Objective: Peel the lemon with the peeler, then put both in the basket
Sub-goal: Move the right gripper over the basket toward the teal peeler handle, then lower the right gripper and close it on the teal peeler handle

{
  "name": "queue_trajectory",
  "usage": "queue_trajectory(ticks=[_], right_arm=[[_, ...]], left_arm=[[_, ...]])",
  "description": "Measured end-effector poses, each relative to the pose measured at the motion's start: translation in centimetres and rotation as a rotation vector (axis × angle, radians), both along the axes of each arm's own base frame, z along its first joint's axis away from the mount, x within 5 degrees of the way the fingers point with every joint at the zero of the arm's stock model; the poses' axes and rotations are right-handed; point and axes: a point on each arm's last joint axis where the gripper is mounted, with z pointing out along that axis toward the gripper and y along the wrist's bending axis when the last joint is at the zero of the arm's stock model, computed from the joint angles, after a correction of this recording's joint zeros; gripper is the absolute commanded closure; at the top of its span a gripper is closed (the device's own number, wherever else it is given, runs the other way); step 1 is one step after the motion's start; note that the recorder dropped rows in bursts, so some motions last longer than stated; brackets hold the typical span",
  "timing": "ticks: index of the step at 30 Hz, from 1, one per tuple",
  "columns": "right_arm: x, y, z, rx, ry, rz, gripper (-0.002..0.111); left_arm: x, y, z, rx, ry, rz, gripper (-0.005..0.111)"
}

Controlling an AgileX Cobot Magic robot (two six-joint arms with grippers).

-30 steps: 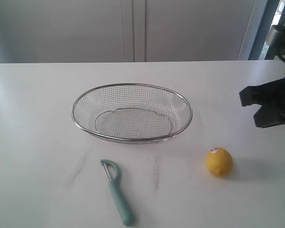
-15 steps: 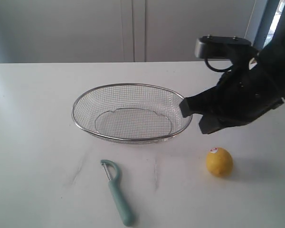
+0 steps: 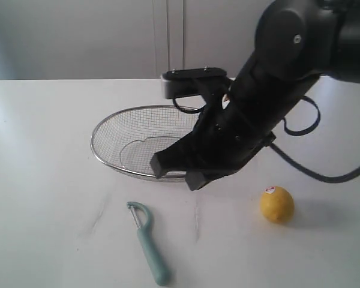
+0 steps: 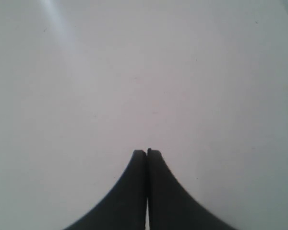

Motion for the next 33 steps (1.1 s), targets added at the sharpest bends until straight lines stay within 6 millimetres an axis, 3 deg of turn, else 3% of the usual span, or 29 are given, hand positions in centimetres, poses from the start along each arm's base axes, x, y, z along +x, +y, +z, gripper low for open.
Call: queue_trajectory(ticks=[8,18,27,33], right_arm=[[-1.1,3.4,-2.6,-0.041,0.049,0.085,0.108],[-2.5,6.2,-5.3,-0.085,0.101,0.137,0.108],[-1.7,7.6,-6.7,-0.109,0.121,0.114,0.108],[-1.3,9.5,-8.0,-0.242,0.07,0.144,0.108]], left_arm=[[0.0,0.0,0.0,0.0,0.0,0.0,0.107],[0.0,0.0,0.0,0.0,0.0,0.0,0.107],[0.0,0.0,0.0,0.0,0.0,0.0,0.107],[0.0,0.0,0.0,0.0,0.0,0.0,0.107]])
